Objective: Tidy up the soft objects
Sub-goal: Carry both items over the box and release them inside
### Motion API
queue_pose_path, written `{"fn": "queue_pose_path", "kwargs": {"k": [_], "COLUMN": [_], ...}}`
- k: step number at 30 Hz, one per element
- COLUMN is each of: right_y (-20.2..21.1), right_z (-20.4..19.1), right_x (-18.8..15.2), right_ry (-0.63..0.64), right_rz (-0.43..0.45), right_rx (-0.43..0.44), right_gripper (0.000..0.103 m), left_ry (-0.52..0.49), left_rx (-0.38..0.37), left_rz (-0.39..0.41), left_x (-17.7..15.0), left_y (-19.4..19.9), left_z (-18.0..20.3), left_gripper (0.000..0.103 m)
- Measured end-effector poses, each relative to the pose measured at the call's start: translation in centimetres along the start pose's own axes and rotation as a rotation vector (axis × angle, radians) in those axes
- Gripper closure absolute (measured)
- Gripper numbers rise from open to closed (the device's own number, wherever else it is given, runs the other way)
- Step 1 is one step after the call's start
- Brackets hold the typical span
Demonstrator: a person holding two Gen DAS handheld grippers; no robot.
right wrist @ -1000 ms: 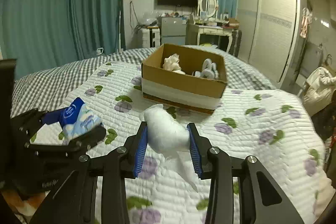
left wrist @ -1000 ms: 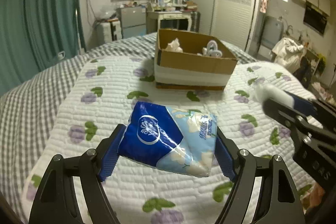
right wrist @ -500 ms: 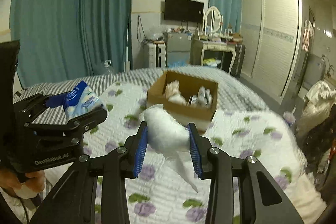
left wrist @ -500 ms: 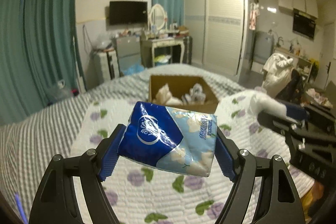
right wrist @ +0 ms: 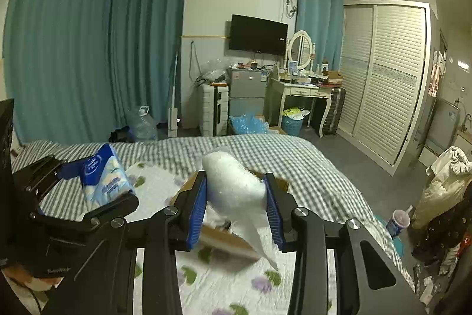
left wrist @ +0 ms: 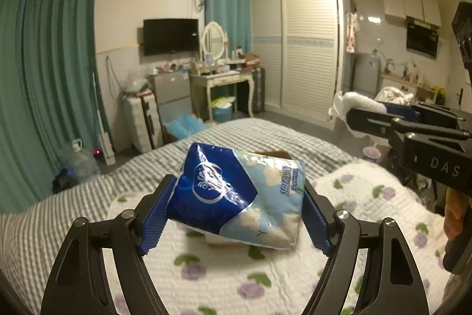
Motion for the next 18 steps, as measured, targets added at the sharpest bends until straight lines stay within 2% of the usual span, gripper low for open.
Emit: {"fn": "queue_pose_path", "kwargs": {"k": [7, 13, 18], "right_y": [-7.2, -13.9, -18.8], "right_z": [2.5, 4.1, 5.9], "right_x": [0.0, -2.2, -5.8], "right_ry": [-0.044, -0.057, -0.103], "right_rz": [0.000, -0.050, -0.112], "right_rx": [-0.007, -0.008, 0.008], "right_gripper": [0.066, 0.066, 0.066], "left_ry": [-0.028, -0.077, -0.102], "left_rx": [0.018, 0.021, 0.023], "left_rz": [-0.003, 0.003, -0.072], "left_x": [-0.3, -2.2, -5.6], "left_y": [-6.1, -11.6, -15.6], "left_z": [0.1, 0.1, -0.3], "left_gripper": [0.024, 0.024, 0.024]}}
Point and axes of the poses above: each gripper's, at about its wrist camera, not at the fingertips, and y roughly against the way its jaws point, z to its right, x to its top, the point moved 1 cm from there along -y, roughly the way its jaws point, and after that the axes turned 14 degrees about z, right-handed, at the moved point
